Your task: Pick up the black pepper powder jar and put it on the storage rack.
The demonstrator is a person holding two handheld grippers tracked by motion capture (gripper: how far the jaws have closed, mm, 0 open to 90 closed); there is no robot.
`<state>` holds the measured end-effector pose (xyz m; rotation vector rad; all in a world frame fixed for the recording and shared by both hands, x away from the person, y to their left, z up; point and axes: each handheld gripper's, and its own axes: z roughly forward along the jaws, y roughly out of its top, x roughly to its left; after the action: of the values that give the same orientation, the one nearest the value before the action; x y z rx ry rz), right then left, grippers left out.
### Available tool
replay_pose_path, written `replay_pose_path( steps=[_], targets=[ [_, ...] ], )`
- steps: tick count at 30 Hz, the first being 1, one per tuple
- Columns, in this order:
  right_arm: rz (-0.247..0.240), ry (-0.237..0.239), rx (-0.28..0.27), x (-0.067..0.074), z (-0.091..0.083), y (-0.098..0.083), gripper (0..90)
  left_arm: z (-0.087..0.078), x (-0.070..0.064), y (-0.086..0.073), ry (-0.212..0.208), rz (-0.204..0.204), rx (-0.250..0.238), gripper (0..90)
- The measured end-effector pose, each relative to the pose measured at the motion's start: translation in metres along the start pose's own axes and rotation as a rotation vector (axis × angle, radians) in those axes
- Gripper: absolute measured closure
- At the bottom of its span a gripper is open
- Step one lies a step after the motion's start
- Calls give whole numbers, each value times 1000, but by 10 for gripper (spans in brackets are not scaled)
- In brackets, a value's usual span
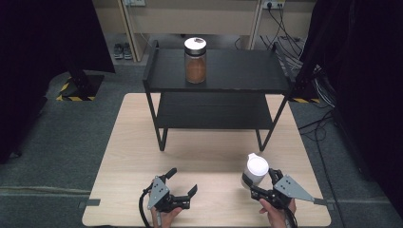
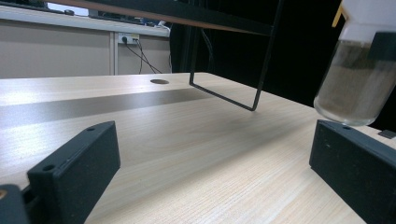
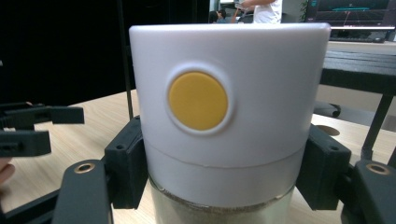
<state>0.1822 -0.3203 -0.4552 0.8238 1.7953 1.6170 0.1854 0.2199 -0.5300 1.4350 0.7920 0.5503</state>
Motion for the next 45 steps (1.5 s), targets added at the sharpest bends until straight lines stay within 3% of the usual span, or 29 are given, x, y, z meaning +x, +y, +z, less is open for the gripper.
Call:
replay_pose_path(
  steps=[8,15,19,27,32,45],
  targets=[
    [-23,14,1,1,5,19,307,0,0,0,0,0,0,13],
    [-19,60,-34,-4,12,39,307,0,0,0,0,-1,-1,13],
    [-27,84,-52,-8,16,54,308,0,0,0,0,-1,-2,13],
    [6,145,-56,-20,26,87,308,0,0,0,0,-3,-2,13],
    [-18,153,-64,-20,30,105,307,0,0,0,0,-4,-2,13],
    [-18,195,-71,-27,52,153,307,0,0,0,0,-8,-2,13]
  ],
)
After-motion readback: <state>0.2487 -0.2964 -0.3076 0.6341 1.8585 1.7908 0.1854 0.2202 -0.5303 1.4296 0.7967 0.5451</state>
